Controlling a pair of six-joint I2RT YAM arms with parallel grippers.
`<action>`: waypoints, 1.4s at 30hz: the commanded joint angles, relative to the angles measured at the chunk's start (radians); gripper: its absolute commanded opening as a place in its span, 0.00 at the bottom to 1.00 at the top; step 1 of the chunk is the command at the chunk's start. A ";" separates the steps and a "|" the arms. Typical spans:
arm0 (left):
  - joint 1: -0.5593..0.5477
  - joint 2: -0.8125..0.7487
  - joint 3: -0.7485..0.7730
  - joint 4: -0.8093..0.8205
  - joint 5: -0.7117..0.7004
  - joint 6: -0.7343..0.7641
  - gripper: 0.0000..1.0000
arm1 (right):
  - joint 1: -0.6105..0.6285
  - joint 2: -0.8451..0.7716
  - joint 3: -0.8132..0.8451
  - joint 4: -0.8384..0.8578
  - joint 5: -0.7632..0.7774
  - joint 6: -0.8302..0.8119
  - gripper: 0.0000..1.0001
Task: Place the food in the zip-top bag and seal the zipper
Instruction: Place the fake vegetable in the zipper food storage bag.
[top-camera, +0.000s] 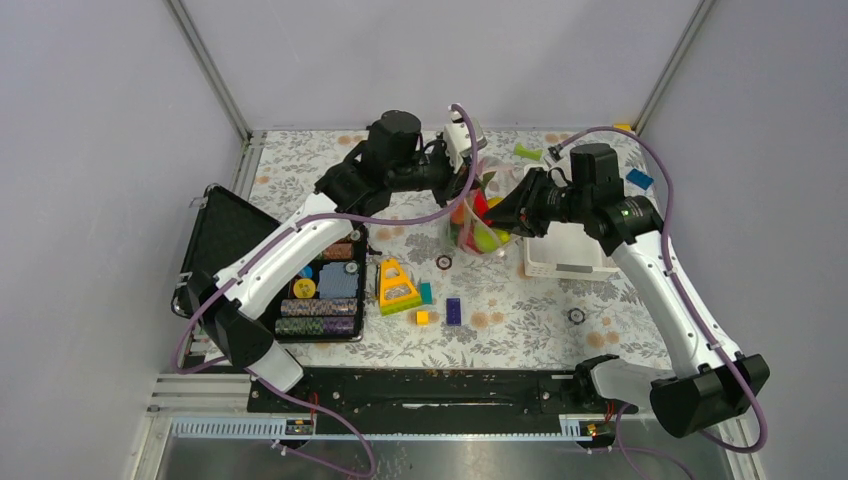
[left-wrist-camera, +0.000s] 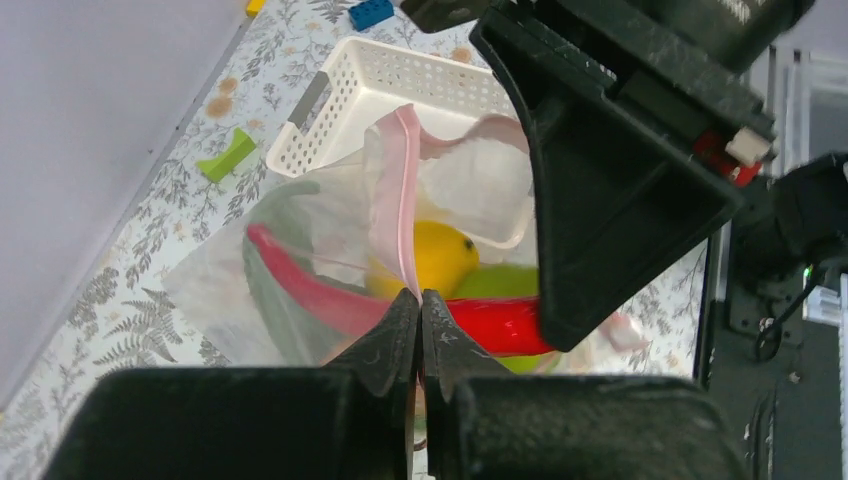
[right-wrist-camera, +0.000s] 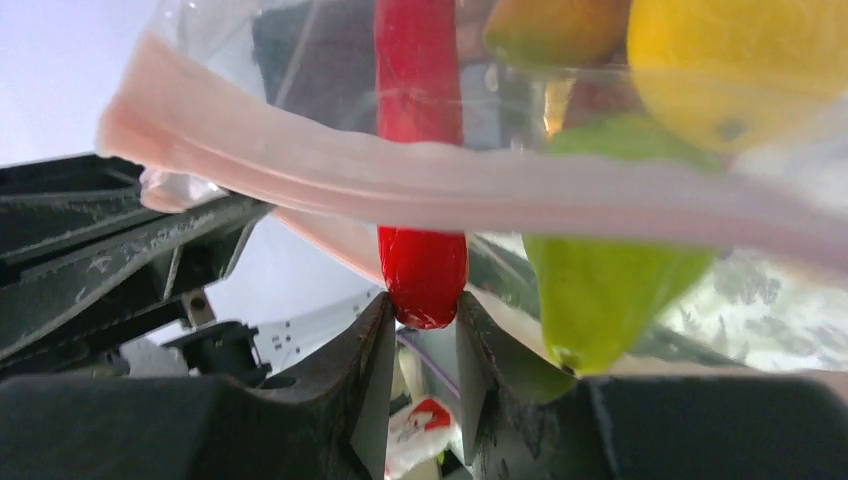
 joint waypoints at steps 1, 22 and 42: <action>-0.028 -0.015 0.099 0.086 -0.098 -0.189 0.00 | 0.031 -0.061 -0.037 0.205 0.237 0.080 0.00; -0.044 -0.064 0.048 0.081 -0.126 -0.434 0.00 | 0.066 -0.058 -0.069 0.195 0.480 -0.184 0.09; -0.024 -0.011 0.054 0.178 -0.242 -0.575 0.00 | 0.171 -0.108 0.020 0.131 0.436 -0.490 0.95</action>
